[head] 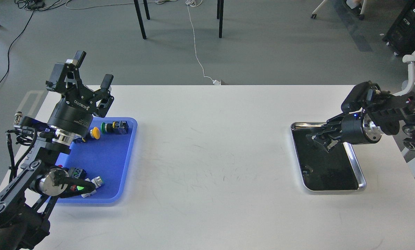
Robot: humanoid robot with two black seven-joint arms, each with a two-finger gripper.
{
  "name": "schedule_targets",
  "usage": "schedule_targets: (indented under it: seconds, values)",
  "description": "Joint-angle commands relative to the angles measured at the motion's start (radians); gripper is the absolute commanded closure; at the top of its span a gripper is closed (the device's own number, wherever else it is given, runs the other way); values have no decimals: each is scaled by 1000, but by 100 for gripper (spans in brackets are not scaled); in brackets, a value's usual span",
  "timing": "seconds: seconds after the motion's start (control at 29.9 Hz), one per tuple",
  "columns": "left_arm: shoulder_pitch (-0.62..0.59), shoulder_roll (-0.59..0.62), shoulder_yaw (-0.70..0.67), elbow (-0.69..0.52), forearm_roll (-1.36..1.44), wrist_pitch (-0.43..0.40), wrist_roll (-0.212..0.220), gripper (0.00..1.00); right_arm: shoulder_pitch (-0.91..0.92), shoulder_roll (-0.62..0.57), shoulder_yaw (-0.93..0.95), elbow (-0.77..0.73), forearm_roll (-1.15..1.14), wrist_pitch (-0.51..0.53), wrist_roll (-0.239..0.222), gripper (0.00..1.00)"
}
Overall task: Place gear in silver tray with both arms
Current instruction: 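Lower and release the gear into the silver tray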
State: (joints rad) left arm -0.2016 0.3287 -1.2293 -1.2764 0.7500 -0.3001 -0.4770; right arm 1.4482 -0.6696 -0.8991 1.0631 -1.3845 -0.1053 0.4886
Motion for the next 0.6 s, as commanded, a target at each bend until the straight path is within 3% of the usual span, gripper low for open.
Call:
schedule_targets:
  seconds: [0.0, 0.47, 0.57]
  values:
    - [8, -4, -1, -1, 0, -2, 0, 2, -51, -33, 2, -2, -4, -8, 0, 84]
    - [31, -33, -7, -1, 2, -2, 1, 2, -149, -28, 14, -11, 1, -86, 0, 81]
    - [31, -31, -7, -1, 2, -2, 1, 2, -152, -27, 14, -11, 1, -88, 0, 74]
